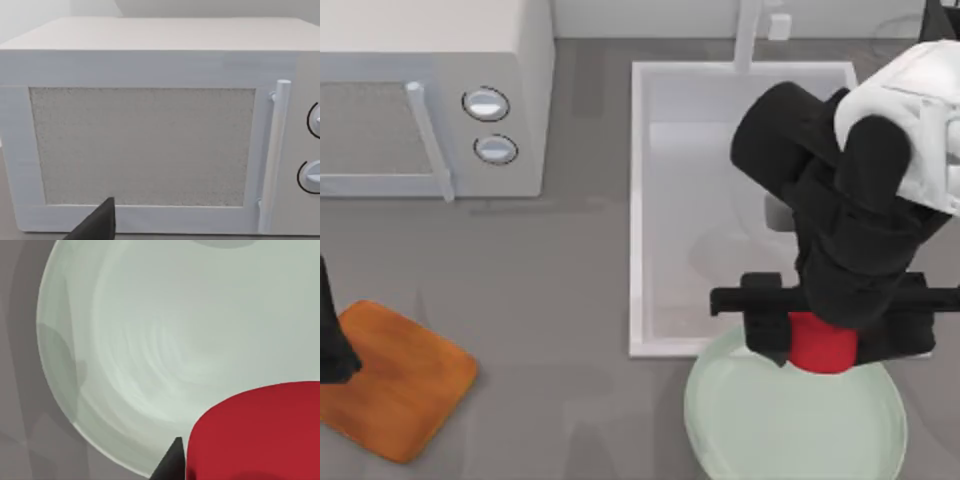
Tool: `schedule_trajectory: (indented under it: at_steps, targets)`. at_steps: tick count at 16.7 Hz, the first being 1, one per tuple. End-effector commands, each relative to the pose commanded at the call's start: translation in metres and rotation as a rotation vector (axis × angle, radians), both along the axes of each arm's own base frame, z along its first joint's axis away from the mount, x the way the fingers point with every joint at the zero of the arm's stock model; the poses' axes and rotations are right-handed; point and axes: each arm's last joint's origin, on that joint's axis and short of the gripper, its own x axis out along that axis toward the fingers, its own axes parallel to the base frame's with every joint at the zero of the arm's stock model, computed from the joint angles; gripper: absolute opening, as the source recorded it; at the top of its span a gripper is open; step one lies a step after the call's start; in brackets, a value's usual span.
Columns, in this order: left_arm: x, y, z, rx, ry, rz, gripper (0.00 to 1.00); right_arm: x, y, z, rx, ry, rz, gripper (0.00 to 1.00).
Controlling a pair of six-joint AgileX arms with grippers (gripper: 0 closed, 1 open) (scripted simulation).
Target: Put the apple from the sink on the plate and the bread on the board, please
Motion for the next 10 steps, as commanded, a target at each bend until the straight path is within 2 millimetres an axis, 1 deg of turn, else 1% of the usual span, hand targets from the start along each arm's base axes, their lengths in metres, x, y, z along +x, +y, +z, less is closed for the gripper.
schedule_trajectory:
  at_steps: [5, 6, 10]
  targets:
    - [0.0000, 0.0000, 0.0000, 0.000, 0.000, 0.000, 1.00, 0.0000, 0.0000, 0.0000, 0.000, 0.000, 0.000, 0.98]
    - [0.0000, 0.0000, 0.0000, 0.000, 0.000, 0.000, 1.00, 0.0000, 0.0000, 0.0000, 0.000, 0.000, 0.000, 1.00]
    - [0.0000, 0.0000, 0.0000, 0.000, 0.000, 0.000, 1.00, 0.0000, 0.0000, 0.0000, 0.000, 0.000, 0.000, 1.00]
